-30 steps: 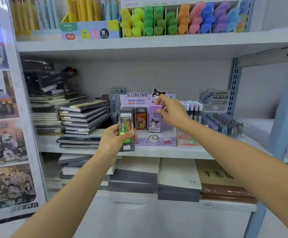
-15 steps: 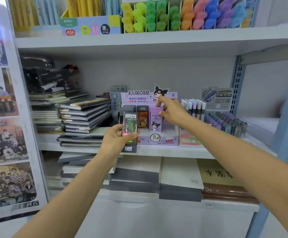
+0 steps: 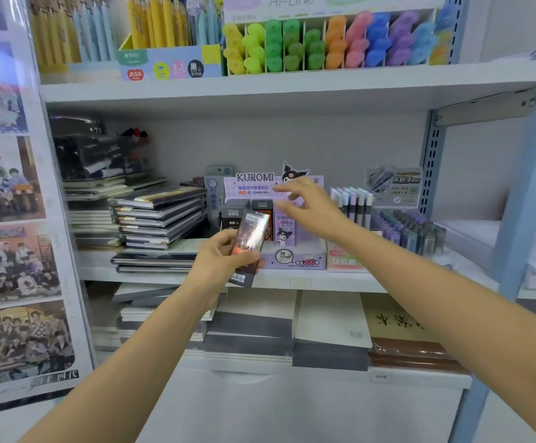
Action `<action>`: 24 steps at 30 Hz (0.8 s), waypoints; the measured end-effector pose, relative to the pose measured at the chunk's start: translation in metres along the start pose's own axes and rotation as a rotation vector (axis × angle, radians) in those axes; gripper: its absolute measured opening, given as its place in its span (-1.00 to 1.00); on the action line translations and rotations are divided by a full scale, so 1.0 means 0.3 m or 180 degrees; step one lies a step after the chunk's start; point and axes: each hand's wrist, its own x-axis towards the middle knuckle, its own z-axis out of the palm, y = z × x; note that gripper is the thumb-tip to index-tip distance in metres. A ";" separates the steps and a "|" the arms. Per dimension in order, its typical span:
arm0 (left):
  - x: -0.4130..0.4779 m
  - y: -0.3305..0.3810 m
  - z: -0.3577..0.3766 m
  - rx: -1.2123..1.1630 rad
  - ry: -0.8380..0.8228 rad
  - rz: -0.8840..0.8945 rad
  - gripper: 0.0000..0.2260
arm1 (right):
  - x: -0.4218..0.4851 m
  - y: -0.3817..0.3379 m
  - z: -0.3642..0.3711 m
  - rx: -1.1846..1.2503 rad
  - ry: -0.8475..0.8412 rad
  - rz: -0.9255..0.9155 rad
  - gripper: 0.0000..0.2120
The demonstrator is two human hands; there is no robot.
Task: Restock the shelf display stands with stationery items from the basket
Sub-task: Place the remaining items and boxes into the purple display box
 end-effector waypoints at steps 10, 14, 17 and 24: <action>-0.060 0.091 0.004 -0.0342 0.0081 -0.0140 -0.69 | -0.081 -0.037 -0.017 0.1828 -0.0009 0.0174 -0.85; -0.072 0.103 0.001 -0.0784 0.0134 -0.0097 -0.84 | -0.108 -0.024 -0.013 0.1982 0.0141 0.0370 -0.85; -0.074 0.100 0.021 -0.0870 0.0419 0.0082 -0.91 | -0.138 -0.028 -0.010 0.2083 -0.0272 0.0431 -0.86; -0.100 0.098 0.059 0.0420 0.0014 0.0567 -0.82 | -0.159 -0.090 -0.016 0.1572 -0.0334 -0.0072 -0.69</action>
